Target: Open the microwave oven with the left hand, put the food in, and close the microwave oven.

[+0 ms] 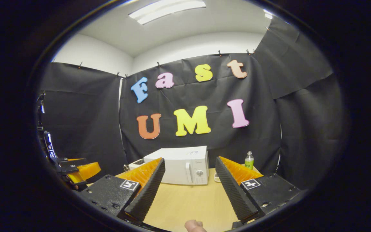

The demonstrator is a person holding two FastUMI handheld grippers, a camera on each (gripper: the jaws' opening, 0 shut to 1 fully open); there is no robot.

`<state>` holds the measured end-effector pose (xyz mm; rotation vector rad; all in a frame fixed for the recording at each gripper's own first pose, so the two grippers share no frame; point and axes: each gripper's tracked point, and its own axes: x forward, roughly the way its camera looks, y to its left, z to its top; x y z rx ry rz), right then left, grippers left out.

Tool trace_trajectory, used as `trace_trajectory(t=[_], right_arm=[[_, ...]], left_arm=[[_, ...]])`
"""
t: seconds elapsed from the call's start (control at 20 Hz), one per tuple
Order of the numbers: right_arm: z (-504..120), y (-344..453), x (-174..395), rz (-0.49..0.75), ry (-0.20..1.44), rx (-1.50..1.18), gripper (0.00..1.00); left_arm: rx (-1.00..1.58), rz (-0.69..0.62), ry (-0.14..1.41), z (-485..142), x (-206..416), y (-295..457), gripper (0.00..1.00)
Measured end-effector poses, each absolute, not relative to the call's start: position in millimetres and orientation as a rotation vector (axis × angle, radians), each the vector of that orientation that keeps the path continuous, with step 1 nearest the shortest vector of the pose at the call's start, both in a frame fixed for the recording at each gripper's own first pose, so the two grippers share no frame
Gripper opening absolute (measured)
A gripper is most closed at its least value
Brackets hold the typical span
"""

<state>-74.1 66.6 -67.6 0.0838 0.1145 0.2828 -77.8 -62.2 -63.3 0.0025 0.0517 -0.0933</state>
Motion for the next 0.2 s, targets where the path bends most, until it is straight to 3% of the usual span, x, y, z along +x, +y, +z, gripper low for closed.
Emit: trace_trajectory(t=[0.2], right_arm=[[-67.1,66.8,-75.4,0.291,0.108,0.089,0.91]], left_arm=[[0.002,-0.103,0.053,-65.5,-77.5,-66.6,0.94]])
